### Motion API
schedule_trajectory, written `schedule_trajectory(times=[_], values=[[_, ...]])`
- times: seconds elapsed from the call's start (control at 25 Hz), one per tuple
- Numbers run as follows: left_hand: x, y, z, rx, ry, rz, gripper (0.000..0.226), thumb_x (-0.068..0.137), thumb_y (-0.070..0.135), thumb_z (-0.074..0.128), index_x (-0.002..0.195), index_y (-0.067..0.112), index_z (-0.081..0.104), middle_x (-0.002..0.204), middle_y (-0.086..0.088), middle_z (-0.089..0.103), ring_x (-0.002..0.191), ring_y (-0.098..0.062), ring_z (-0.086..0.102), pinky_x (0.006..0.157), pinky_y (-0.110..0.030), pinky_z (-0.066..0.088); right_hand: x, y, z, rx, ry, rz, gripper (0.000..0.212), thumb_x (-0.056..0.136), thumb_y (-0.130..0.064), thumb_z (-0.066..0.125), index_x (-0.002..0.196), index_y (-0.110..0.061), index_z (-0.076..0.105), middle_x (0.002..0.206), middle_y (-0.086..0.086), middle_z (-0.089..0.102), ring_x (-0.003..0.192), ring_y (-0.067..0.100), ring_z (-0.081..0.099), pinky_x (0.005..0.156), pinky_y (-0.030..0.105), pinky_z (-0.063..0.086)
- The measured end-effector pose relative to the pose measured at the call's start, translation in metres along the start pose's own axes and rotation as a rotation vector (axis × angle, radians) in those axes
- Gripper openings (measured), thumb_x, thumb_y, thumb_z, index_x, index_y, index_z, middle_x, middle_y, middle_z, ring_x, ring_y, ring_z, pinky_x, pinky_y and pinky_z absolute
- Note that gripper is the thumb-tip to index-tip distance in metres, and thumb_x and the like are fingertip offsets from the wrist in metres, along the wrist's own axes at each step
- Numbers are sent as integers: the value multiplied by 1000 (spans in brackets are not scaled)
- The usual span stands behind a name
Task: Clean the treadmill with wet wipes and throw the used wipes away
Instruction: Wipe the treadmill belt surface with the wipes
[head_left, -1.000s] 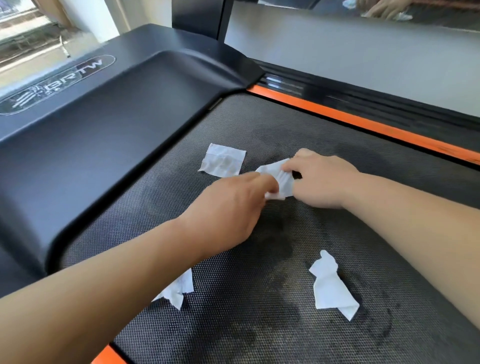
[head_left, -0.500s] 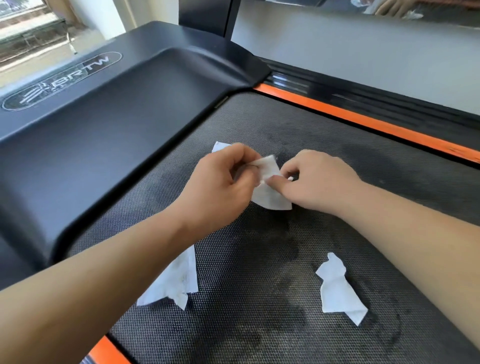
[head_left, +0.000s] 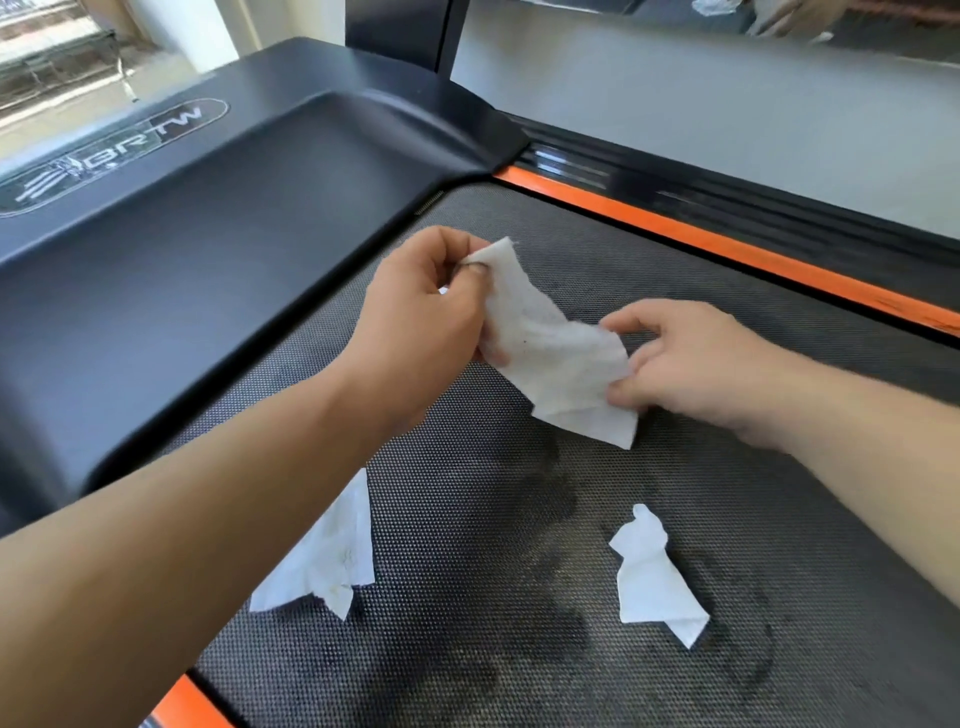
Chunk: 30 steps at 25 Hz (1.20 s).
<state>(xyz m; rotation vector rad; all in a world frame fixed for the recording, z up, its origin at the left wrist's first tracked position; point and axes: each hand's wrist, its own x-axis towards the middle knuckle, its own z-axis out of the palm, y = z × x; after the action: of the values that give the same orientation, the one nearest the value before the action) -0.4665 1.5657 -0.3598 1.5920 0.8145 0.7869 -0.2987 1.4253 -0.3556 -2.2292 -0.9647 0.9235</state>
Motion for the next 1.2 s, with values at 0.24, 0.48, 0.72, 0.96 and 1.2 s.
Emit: schedule_trajectory(times=[0.24,0.48,0.72,0.96,1.2], values=[[14,-4,17,12,-51,-128,16,98,3,57,97,9,72,90,-12,74,75,-19,74,57,-33,60,-10,10,-46,105,-348,256,24,93,5,61,113,-3,72,112,24,73,91,26,65,98,50,56],[38,-33,-6,586,-72,-55,32,91,22,70,123,22,67,115,5,66,96,-19,69,86,-36,58,-12,47,-40,13,-61,354,22,92,-9,71,112,-19,67,90,14,74,53,23,67,62,44,63],[37,-59,-42,1092,-346,312,38,102,35,46,128,12,62,155,-9,44,147,-33,36,119,-50,33,-35,20,14,-571,41,-368,46,103,-35,45,148,-30,47,157,-11,42,146,11,36,121,25,23],[44,-70,-35,1346,-654,277,79,100,59,13,164,15,3,171,-9,-3,158,-24,-5,128,-39,-3,-1,21,51,-576,-193,-178,70,102,-61,7,163,-28,0,168,-14,-15,153,6,-20,127,39,-7],[65,-63,-12,1358,-634,188,75,103,56,16,163,13,2,171,-13,-4,157,-28,-7,127,-46,0,56,5,52,-558,-86,-88,88,88,-72,-5,163,-27,0,169,-8,-17,153,15,-23,125,47,-11]])
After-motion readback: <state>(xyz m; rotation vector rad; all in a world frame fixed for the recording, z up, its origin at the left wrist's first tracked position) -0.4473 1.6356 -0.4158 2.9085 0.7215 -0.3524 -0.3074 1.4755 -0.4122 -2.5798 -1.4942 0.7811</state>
